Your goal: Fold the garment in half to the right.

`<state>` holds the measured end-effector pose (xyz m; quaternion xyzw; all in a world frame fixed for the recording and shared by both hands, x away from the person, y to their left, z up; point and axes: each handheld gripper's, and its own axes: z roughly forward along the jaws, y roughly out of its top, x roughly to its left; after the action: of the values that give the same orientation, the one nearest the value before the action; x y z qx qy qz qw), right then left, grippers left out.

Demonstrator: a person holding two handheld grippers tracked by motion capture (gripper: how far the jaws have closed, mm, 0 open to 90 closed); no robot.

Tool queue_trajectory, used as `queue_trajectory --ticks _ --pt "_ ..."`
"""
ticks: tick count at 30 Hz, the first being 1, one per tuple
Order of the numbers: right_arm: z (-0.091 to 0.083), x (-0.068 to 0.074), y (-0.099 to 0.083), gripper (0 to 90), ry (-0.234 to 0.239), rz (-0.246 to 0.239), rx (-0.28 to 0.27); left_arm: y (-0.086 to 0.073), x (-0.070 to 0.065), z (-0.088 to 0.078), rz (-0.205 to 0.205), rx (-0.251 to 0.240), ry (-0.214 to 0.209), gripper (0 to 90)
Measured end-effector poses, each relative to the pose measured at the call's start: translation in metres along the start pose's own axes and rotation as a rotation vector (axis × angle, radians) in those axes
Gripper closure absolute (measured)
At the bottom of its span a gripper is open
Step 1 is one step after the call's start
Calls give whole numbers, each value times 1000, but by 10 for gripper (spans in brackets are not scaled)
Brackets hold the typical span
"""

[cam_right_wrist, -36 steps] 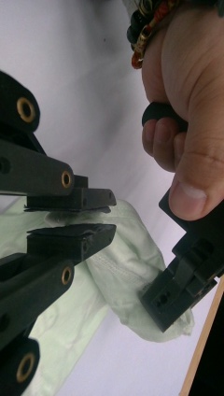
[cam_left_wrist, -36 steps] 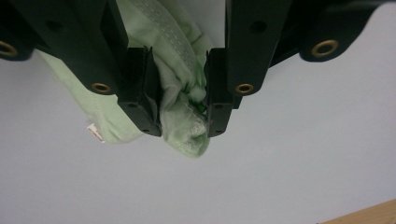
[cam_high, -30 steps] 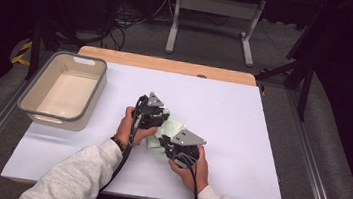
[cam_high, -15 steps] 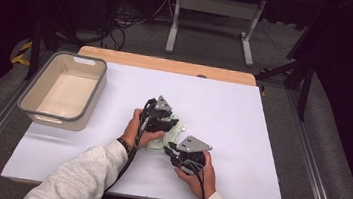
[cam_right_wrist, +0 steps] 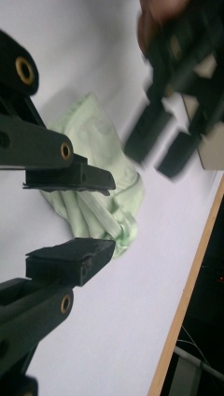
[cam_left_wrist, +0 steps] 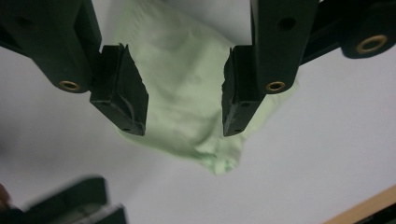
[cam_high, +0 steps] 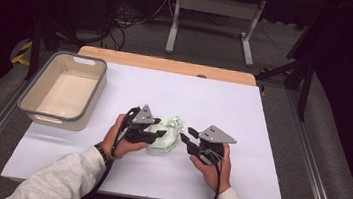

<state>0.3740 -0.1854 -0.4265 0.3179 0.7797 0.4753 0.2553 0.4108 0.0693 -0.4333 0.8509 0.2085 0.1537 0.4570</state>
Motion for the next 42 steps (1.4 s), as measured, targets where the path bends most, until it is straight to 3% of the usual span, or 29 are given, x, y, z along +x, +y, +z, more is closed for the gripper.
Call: queue_trajectory --ticks 1,5,7,10,15,22,27,32,37,42 --pt "3 -1 2 636 -6 -6 0 -9 -6 -6 40 22 -16 518" --pt "13 -6 8 653 -9 -5 7 -20 -13 -11 52 30 -61 543" --pt "25 -7 13 659 17 18 35 -29 -18 -11 58 35 -95 573" --pt "35 -2 12 626 20 4 62 -34 -19 -7 90 64 -81 603" --pt "49 1 4 636 -9 -25 118 -40 -16 1 92 101 -81 644" --pt "56 -11 -12 722 -34 22 196 -43 -12 6 87 127 -76 760" --pt "57 -15 -15 747 -51 50 210 -43 -13 5 113 136 -60 803" --pt "58 -18 -16 751 -54 61 217 -44 -12 5 107 130 -76 778" --pt "57 -19 -16 763 -41 60 212 -45 -12 5 99 125 -86 774" --pt "49 -31 -10 752 -74 89 173 -44 -11 7 95 125 -91 782"
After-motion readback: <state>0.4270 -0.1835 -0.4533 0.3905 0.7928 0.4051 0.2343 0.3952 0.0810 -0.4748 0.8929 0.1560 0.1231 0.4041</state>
